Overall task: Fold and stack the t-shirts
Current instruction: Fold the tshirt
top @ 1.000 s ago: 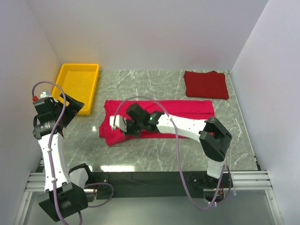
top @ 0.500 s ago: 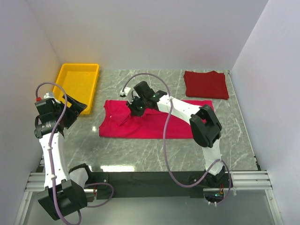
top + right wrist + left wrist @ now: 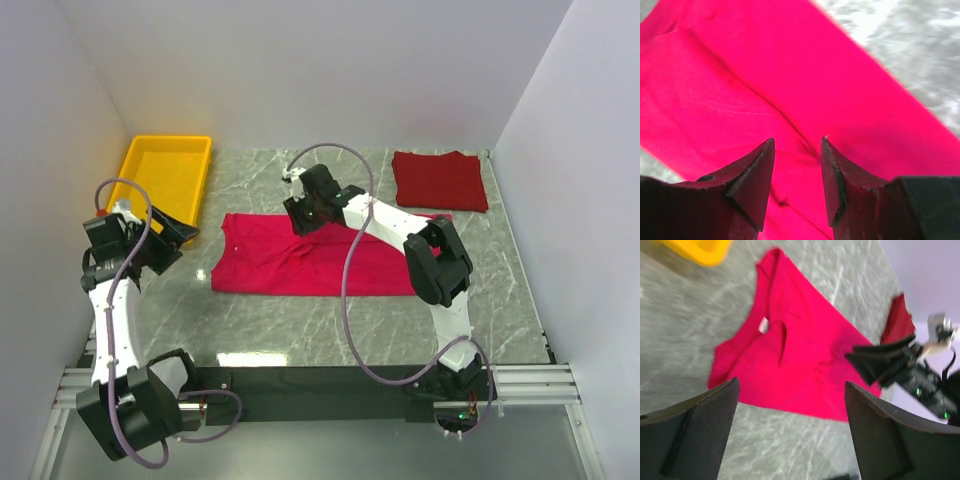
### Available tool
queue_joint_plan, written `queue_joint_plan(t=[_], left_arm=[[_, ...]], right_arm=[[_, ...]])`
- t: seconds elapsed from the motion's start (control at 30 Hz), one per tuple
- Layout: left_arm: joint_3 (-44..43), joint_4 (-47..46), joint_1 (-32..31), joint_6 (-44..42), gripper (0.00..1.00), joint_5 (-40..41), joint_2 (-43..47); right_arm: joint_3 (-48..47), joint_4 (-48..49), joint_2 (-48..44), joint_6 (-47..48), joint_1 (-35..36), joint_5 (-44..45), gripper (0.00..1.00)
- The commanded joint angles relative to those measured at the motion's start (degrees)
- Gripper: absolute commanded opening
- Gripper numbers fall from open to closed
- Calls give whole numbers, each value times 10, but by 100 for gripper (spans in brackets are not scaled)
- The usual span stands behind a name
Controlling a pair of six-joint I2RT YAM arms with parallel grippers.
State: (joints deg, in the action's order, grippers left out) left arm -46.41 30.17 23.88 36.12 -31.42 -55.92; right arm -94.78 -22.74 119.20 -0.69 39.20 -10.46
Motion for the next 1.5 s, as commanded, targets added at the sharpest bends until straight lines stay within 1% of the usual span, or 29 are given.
queue_joint_plan(t=[0.0,0.07,0.1,0.13,0.17,0.2,0.23,0.27,0.3,0.33,0.37,0.4,0.47,0.5,0.53,0.63,0.67,0.77,0.87,1.13,1.33,1.37,1.47], left_arm=[[25,-50,-9,-10,89,-97,-23],[23,-39,-30,-31,88,-86,-46],[20,-35,-62,-38,87,-75,-54],[17,-33,-81,-51,85,-56,-72],[13,-27,-100,-54,83,-40,-81],[10,-28,-135,-54,80,-26,-91],[8,-30,-150,-57,79,0,-109],[6,-35,-175,-55,76,17,-118],[4,-41,-183,-51,75,34,-136],[6,-49,-190,-36,73,41,-146],[5,-57,-198,-26,68,45,-157],[4,-72,-203,-12,67,48,-181],[4,-88,-218,29,66,67,-204],[8,-114,-221,44,65,73,-219],[12,-130,-224,73,65,72,-226],[19,-182,-234,116,64,73,-255],[17,-189,-254,123,64,73,-264],[8,-209,-275,142,63,80,-292],[-12,-198,-291,148,62,94,-320],[-15,-197,-311,159,59,116,-353],[-19,-219,-321,169,48,116,-375],[-22,-220,-325,170,42,116,-380],[-29,-221,-327,172,36,128,-385]], right_arm=[[-34,21,-19,-23,-16,45,50],[-41,20,-22,-13,-25,41,50],[-43,12,-26,-5,-37,27,50],[-44,2,-31,36,-40,5,50],[-44,-13,-45,68,-46,-36,50],[-37,-45,-56,107,-56,-127,50],[-21,-53,-73,176,-61,-176,50],[25,-52,-116,202,-63,-205,50],[51,-40,-138,235,-65,-226,50],[72,-38,-158,248,-65,-227,50],[105,-37,-192,255,-66,-226,50],[117,-39,-207,262,-67,-224,50],[150,-40,-246,260,-80,-226,50],[161,-35,-258,252,-87,-228,50],[169,-34,-269,249,-100,-234,50],[187,-46,-296,235,-123,-243,50],[196,-47,-309,232,-140,-246,50],[221,-45,-337,227,-167,-246,50],[239,-45,-357,225,-191,-244,50],[268,-36,-388,209,-240,-259,50],[269,-33,-389,198,-259,-271,50],[269,-34,-389,196,-260,-272,50],[268,-34,-390,194,-264,-279,50]])
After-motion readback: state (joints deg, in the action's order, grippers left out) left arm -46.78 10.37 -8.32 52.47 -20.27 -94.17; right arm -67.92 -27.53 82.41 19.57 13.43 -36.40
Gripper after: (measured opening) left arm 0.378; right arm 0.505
